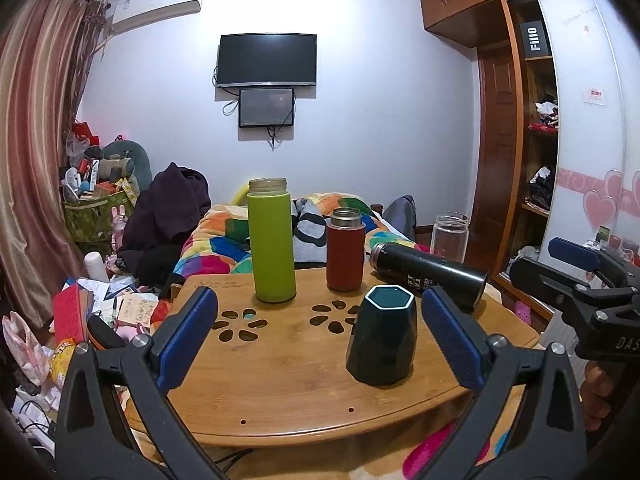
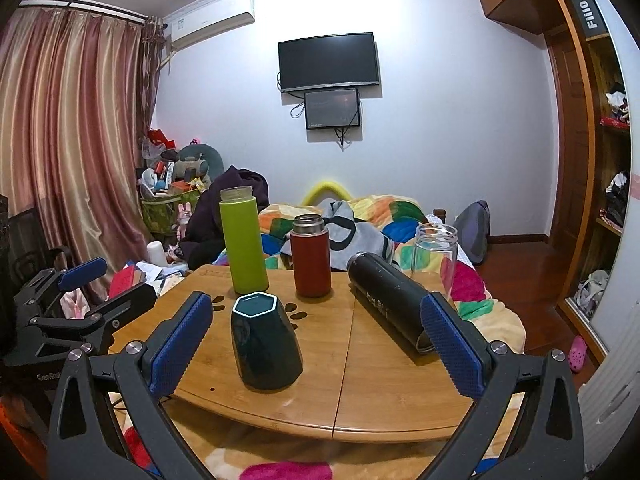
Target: Flip cup upside down
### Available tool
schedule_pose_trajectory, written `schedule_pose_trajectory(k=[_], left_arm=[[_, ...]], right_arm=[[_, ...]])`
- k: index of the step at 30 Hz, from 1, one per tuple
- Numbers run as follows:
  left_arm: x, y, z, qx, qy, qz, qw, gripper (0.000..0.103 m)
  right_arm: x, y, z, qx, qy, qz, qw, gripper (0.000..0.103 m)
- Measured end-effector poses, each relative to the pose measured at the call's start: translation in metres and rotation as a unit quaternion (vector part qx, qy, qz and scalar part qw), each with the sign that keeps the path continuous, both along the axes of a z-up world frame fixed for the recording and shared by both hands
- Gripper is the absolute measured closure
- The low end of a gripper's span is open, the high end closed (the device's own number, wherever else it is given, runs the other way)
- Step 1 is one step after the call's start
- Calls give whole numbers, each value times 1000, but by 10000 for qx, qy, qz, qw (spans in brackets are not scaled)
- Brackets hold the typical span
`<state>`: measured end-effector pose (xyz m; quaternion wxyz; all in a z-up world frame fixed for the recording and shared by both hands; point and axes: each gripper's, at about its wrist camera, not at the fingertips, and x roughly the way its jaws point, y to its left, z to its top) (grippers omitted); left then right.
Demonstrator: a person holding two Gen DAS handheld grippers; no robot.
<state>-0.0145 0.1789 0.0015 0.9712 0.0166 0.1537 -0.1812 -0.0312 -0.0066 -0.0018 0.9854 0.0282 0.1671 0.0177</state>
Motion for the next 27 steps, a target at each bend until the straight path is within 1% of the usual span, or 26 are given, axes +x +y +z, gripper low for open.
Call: schedule_pose_trajectory(k=[27], left_arm=[[-2,0,4,-129,28,-75,9999,0]], right_arm=[[0,0,0,0,1,3,10000,0]])
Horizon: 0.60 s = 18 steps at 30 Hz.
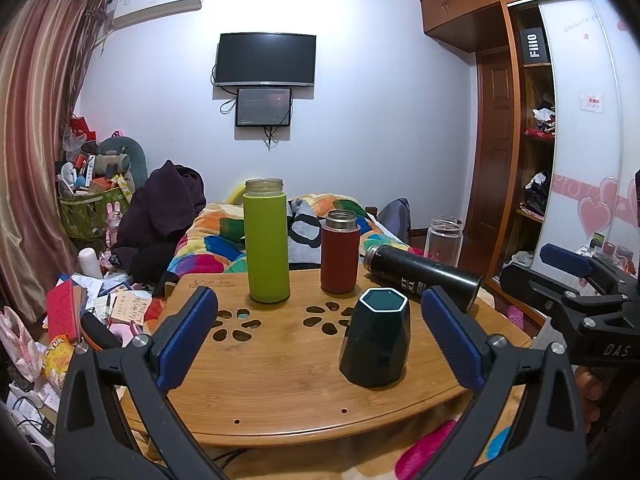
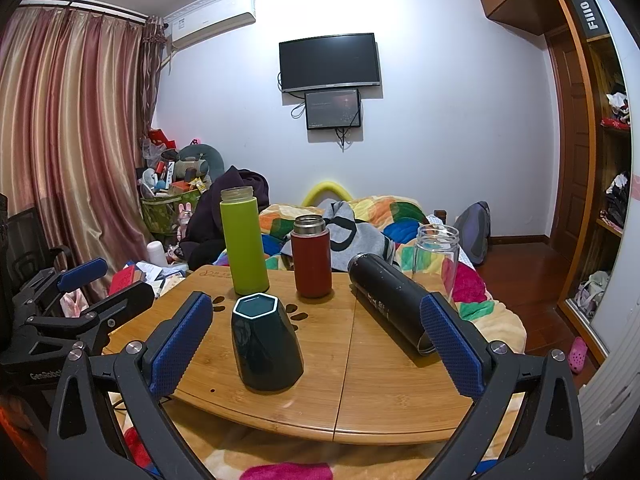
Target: Flip cup upside down
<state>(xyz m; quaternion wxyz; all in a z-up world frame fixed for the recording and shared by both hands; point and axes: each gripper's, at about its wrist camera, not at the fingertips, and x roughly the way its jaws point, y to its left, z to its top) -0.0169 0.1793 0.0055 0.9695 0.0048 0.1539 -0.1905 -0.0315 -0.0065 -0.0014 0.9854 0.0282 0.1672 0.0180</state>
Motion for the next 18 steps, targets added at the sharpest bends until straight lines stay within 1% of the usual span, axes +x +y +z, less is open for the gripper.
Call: schedule_pose_trajectory(k=[14,18], left_arm=[[-1,0,2,-58,-17,-44,10000,0],[0,-1,1,-51,53,-127,9999,0]], right_arm=[[0,0,0,-5,-1,-1,10000,0],[0,0,0,-7,-2,2,10000,0]])
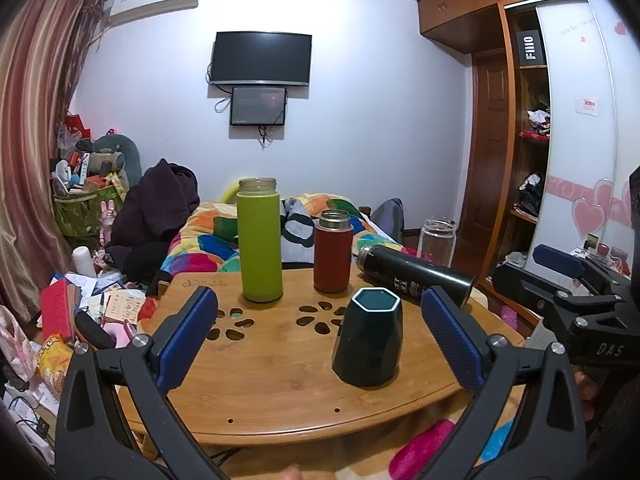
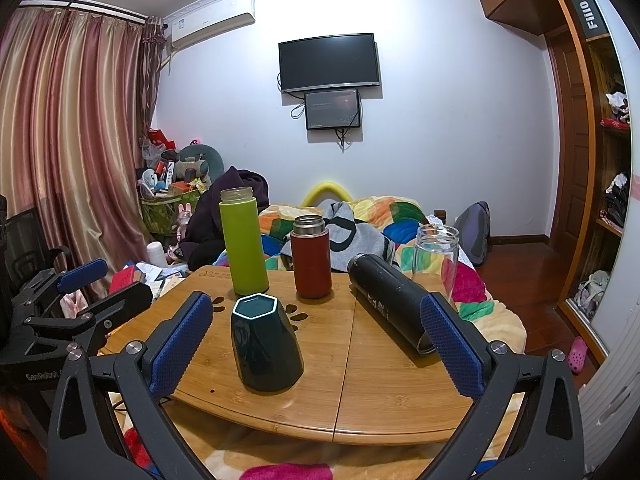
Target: Flip cup upside down
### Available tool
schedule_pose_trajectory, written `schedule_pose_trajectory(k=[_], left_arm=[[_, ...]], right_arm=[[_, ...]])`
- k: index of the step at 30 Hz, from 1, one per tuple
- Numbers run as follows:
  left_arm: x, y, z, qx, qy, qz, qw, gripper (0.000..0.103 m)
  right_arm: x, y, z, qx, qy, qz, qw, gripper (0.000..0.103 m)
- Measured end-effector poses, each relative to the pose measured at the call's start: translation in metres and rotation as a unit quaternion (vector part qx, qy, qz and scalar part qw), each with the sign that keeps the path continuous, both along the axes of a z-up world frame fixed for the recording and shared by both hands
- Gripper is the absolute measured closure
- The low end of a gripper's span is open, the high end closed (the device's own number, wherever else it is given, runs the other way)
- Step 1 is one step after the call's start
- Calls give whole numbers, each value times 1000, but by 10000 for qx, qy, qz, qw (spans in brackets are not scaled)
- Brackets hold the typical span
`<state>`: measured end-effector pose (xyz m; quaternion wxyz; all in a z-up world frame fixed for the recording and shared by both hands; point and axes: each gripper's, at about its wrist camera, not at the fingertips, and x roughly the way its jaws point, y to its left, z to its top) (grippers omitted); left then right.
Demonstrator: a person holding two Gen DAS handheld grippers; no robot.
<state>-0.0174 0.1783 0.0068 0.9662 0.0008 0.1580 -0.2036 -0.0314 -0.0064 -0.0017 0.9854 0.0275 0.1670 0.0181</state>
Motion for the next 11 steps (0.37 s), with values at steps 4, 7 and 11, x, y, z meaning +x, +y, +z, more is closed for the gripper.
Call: schedule_pose_trajectory(k=[4,7,11], left_arm=[[0,-1,0,5,13,2,10000,0],[0,1,-1,-20,20,19,10000,0],[0,3,-1,-81,37,29,10000,0]], right_arm=[[0,0,0,2,5,5,10000,0],[0,0,0,1,5,-2,10000,0],[0,0,0,-1,1,-3,10000,0]])
